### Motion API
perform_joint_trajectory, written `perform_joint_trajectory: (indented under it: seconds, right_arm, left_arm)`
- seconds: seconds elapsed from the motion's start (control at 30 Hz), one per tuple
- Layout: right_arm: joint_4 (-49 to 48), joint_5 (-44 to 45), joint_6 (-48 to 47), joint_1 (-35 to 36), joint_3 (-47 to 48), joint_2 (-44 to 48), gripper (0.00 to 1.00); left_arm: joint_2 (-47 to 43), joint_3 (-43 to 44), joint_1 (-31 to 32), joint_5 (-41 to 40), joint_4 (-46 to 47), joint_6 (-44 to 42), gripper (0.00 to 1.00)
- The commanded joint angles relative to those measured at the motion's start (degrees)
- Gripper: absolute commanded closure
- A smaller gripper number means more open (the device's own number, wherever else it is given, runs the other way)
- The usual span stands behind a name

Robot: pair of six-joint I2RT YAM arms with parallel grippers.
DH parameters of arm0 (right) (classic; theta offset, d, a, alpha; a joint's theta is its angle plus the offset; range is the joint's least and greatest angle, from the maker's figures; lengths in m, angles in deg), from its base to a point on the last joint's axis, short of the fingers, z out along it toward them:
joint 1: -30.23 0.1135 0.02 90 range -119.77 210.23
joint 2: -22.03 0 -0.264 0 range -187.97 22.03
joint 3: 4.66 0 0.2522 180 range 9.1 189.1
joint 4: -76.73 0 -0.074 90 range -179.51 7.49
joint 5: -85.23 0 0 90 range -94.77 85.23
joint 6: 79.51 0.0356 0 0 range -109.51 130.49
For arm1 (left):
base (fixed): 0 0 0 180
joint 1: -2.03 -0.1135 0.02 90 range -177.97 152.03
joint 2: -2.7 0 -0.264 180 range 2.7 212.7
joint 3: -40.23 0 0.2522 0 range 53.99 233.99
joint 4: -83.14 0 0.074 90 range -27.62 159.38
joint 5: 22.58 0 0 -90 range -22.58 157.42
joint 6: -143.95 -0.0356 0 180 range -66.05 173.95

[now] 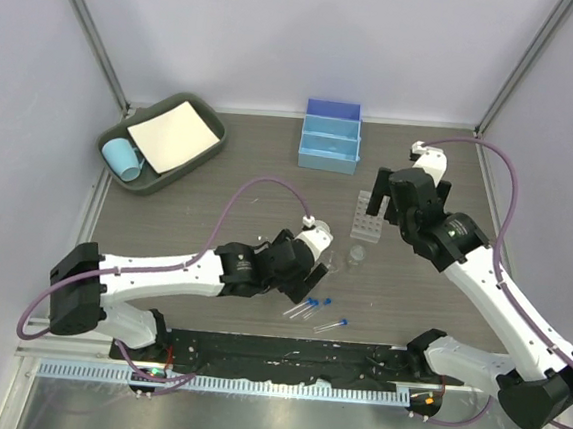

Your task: Organize the chemistry lab equipment

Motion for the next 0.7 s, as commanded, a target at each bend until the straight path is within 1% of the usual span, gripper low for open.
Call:
perform_joint_trajectory:
  seconds: [0.0, 0.03, 0.07, 0.13, 0.3, 0.37, 0.67]
  right_arm:
    - [-2.6, -4.8, -1.9, 0.1, -2.0, -1.3, 0.03]
    - [-3.0, -5.4, -1.9, 0.2, -2.2, -1.4, 0.03]
    - [-3.5, -5.9, -1.8, 0.2, -2.6, -1.4, 0.03]
    - [-4.0, -6.8, -1.5, 0.3, -3.0, -1.7, 0.03]
    - [-4.7, -8.0, -1.1, 0.5, -3.7, -2.4, 0.03]
    - [-5.0, -8.6, -0.8, 0.9, -3.7, -2.7, 0.04]
    - [-5.3, -8.1, -0.7, 2.2, -4.0, -3.7, 0.04]
  left_arm:
    - [-0.4, -3.5, 1.7, -1.5, 3.4, 1.4, 0.26]
    - [-1.1, -4.3, 1.8, -1.6, 4.3, 2.0, 0.31]
    - [-1.4, -6.1, 1.8, -1.6, 4.9, 3.0, 0.33]
    - [-2.1, -7.7, 1.9, -1.9, 5.7, 4.3, 0.35]
    - [-1.9, -11.8, 2.5, -3.1, 7.9, 8.6, 0.36]
    - [-0.7, -12.2, 3.3, -3.7, 8.4, 9.2, 0.37]
    - [5.3, -10.3, 6.4, -4.9, 9.4, 8.9, 0.4]
